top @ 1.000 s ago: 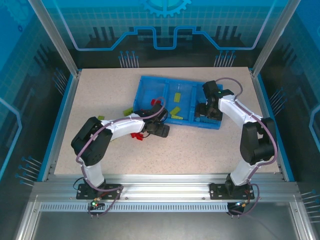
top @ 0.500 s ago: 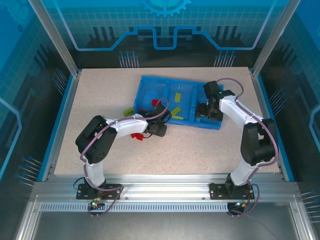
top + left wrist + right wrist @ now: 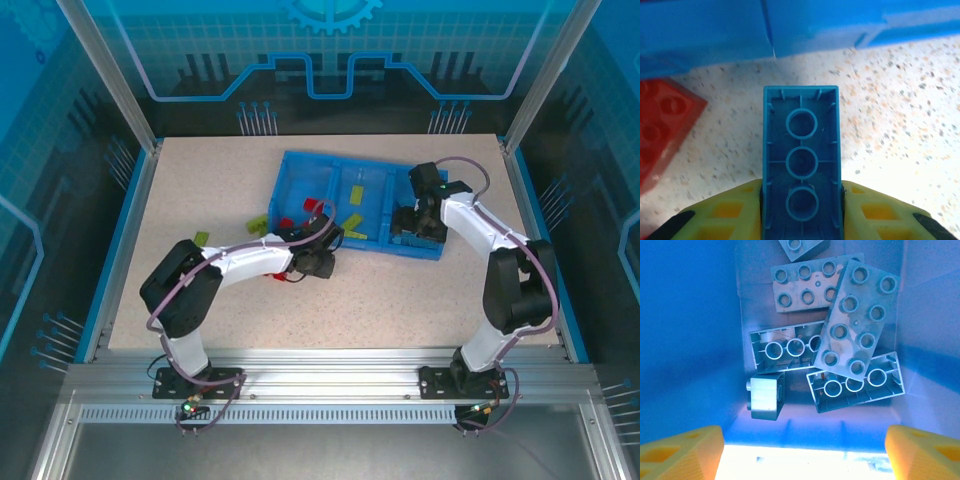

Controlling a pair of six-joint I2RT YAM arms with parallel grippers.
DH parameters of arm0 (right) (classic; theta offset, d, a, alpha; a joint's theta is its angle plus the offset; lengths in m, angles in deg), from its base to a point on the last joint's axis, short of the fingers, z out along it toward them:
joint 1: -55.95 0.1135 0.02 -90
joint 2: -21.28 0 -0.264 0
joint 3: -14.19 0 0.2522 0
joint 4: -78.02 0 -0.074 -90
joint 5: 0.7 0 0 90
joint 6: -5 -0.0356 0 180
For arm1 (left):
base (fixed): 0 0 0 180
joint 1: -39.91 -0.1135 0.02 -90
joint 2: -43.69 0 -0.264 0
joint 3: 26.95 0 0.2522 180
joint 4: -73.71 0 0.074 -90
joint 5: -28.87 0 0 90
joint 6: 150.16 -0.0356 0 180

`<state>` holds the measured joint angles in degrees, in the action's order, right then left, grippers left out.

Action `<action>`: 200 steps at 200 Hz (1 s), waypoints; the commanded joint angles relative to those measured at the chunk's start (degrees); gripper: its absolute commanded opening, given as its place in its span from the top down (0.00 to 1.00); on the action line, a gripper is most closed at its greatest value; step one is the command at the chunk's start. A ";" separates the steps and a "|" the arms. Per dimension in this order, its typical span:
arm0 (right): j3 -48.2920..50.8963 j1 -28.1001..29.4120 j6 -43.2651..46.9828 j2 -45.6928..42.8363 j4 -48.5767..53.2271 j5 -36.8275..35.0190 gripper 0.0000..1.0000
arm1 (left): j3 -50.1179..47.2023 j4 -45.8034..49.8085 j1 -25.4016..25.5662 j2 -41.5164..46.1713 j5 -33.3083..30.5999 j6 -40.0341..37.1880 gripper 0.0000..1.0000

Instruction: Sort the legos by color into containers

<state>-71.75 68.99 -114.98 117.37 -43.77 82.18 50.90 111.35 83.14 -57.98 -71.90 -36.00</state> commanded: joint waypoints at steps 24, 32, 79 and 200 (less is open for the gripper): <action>-0.58 -1.12 -1.38 -2.49 -1.37 3.62 0.14 | -2.67 4.92 4.11 4.09 4.01 6.95 0.76; -0.76 -1.13 -1.44 -2.68 -1.45 3.90 0.14 | -2.66 5.27 4.85 4.81 4.48 7.71 0.76; -0.27 -1.48 -2.15 -5.86 -1.95 4.13 0.13 | 1.14 3.64 8.41 7.75 6.86 9.69 0.75; 21.46 -16.41 -0.93 -29.46 -2.62 4.72 0.09 | 51.94 6.27 7.68 -25.78 16.67 -2.13 0.73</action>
<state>-53.37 54.12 -117.71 90.51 -47.97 85.51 95.14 114.47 91.42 -77.80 -58.19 -35.19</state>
